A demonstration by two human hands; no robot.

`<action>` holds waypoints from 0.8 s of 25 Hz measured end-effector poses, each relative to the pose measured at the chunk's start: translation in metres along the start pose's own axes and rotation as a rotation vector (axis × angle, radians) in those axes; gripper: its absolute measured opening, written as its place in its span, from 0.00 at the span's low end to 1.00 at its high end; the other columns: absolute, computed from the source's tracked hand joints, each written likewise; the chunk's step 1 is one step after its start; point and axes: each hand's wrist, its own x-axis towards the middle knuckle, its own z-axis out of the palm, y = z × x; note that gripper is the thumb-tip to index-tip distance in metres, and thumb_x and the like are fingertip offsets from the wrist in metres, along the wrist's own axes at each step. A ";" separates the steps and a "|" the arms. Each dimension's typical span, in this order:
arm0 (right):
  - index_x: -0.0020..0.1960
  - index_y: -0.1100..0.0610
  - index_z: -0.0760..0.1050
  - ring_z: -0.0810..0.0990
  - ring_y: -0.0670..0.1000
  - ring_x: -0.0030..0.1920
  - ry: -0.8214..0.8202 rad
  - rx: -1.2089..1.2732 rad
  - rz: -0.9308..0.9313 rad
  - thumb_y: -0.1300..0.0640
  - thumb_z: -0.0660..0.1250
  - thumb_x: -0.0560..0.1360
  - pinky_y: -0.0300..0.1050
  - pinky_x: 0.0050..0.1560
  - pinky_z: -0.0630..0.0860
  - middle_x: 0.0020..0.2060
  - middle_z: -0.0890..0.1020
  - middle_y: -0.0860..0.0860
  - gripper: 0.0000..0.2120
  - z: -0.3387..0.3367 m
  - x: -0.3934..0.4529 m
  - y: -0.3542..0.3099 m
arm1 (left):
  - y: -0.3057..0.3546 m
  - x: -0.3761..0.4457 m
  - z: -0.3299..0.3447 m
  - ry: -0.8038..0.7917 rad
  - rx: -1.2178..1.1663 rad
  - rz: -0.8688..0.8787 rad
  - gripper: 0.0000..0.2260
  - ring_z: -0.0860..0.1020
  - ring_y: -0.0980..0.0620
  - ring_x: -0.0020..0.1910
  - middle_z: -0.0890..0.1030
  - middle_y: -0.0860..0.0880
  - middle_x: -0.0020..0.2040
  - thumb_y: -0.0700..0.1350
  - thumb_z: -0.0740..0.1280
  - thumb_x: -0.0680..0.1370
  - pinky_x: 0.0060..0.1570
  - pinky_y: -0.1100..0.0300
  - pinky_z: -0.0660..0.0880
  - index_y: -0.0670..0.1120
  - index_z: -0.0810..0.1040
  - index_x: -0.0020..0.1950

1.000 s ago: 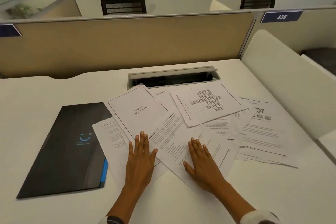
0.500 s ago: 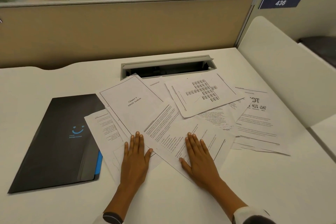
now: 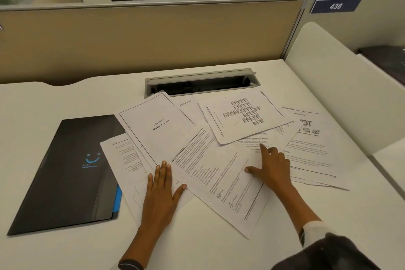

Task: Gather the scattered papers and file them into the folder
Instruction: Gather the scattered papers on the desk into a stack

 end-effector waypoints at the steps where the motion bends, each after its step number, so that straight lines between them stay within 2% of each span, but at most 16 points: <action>1: 0.74 0.54 0.55 0.70 0.59 0.64 -0.012 0.014 0.007 0.36 0.70 0.67 0.54 0.62 0.67 0.67 0.68 0.57 0.45 0.000 0.002 0.002 | 0.000 0.000 0.000 -0.001 0.007 0.000 0.43 0.36 0.53 0.73 0.36 0.50 0.74 0.73 0.27 0.64 0.71 0.56 0.34 0.48 0.32 0.71; 3: 0.73 0.54 0.60 0.72 0.58 0.63 -0.023 0.128 0.011 0.41 0.72 0.67 0.54 0.62 0.68 0.65 0.70 0.56 0.41 0.001 0.003 0.006 | 0.001 0.001 -0.001 -0.005 0.009 0.004 0.44 0.36 0.52 0.73 0.35 0.50 0.74 0.73 0.27 0.63 0.71 0.56 0.34 0.47 0.32 0.71; 6: 0.64 0.54 0.73 0.77 0.58 0.59 0.031 0.395 0.038 0.51 0.72 0.71 0.51 0.55 0.72 0.60 0.79 0.55 0.23 0.004 0.001 0.010 | 0.001 0.001 -0.002 -0.007 -0.004 0.001 0.45 0.37 0.52 0.74 0.35 0.50 0.74 0.74 0.28 0.63 0.71 0.55 0.34 0.47 0.32 0.71; 10: 0.49 0.55 0.81 0.80 0.56 0.50 0.087 0.577 0.042 0.57 0.70 0.72 0.46 0.47 0.72 0.44 0.83 0.51 0.06 0.001 -0.004 0.015 | 0.000 0.002 -0.004 0.004 -0.106 -0.002 0.45 0.36 0.53 0.74 0.35 0.52 0.73 0.76 0.32 0.63 0.72 0.55 0.35 0.48 0.32 0.71; 12: 0.43 0.54 0.83 0.81 0.53 0.47 0.069 0.742 0.008 0.60 0.71 0.71 0.46 0.46 0.73 0.39 0.83 0.49 0.03 -0.004 -0.008 0.015 | 0.003 0.003 -0.006 0.043 -0.349 -0.081 0.40 0.38 0.53 0.74 0.37 0.54 0.75 0.73 0.42 0.69 0.72 0.54 0.39 0.52 0.33 0.72; 14: 0.40 0.52 0.82 0.82 0.52 0.42 0.031 0.972 0.011 0.62 0.72 0.70 0.44 0.44 0.76 0.37 0.85 0.49 0.05 -0.008 -0.016 0.010 | 0.007 0.006 -0.012 0.125 -0.646 -0.228 0.35 0.43 0.49 0.75 0.42 0.52 0.77 0.64 0.52 0.74 0.71 0.52 0.47 0.53 0.38 0.74; 17: 0.39 0.53 0.82 0.83 0.54 0.40 -0.039 1.221 0.063 0.63 0.72 0.70 0.49 0.44 0.79 0.37 0.85 0.52 0.05 -0.009 -0.029 -0.009 | 0.009 0.015 -0.031 0.253 -0.845 -0.399 0.30 0.52 0.47 0.75 0.51 0.49 0.77 0.56 0.55 0.77 0.71 0.52 0.53 0.50 0.47 0.75; 19: 0.41 0.54 0.83 0.83 0.50 0.37 -0.085 1.344 0.075 0.63 0.71 0.71 0.47 0.42 0.80 0.35 0.86 0.49 0.05 -0.007 -0.035 -0.027 | 0.008 0.020 -0.045 0.277 -0.992 -0.424 0.27 0.58 0.47 0.74 0.56 0.49 0.76 0.56 0.56 0.78 0.71 0.49 0.57 0.50 0.53 0.75; 20: 0.42 0.54 0.83 0.83 0.49 0.36 -0.104 1.400 0.083 0.63 0.71 0.71 0.45 0.40 0.80 0.35 0.86 0.48 0.05 -0.006 -0.036 -0.035 | 0.007 0.022 -0.051 0.284 -1.073 -0.415 0.26 0.63 0.46 0.72 0.61 0.49 0.75 0.56 0.57 0.77 0.70 0.47 0.62 0.51 0.57 0.74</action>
